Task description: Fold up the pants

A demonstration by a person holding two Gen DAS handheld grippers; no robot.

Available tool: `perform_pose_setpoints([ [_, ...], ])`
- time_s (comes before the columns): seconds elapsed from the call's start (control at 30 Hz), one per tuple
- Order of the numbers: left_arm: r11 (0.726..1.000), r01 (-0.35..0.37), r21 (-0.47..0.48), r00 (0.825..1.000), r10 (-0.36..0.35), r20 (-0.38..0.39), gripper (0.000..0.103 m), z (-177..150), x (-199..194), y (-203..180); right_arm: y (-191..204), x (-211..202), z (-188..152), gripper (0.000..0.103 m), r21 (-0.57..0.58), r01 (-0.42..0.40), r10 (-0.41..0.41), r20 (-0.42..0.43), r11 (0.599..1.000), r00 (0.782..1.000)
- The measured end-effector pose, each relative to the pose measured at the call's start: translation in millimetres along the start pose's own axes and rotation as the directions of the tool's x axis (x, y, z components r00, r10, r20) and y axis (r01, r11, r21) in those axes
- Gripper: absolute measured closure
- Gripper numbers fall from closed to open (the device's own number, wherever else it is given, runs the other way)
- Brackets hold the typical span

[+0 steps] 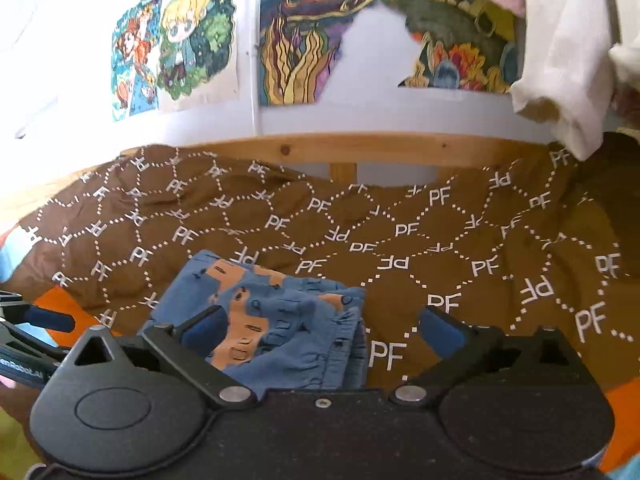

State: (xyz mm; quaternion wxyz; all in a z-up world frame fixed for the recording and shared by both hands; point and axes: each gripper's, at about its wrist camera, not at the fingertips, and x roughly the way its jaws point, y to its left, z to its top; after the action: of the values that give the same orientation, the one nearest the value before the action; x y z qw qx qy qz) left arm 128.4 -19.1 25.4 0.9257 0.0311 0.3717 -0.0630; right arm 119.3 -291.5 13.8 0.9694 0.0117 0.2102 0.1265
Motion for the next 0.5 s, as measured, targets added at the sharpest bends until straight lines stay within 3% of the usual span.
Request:
perform_pose_setpoints([
  [0.23,1.0,-0.002,-0.005,1.0,0.002,0.029,0.0,-14.9,-19.0,-6.4,18.4,-39.5,-15.7,0.001,0.063,0.055,-0.054,-0.019,0.996,0.998],
  [0.5,1.0,0.01,0.023,1.0,-0.009,-0.009,0.0,-39.0,-29.6,-8.6,31.8,-66.2,-46.0,0.001,0.129,0.086,-0.073,-0.101,0.988,0.992],
])
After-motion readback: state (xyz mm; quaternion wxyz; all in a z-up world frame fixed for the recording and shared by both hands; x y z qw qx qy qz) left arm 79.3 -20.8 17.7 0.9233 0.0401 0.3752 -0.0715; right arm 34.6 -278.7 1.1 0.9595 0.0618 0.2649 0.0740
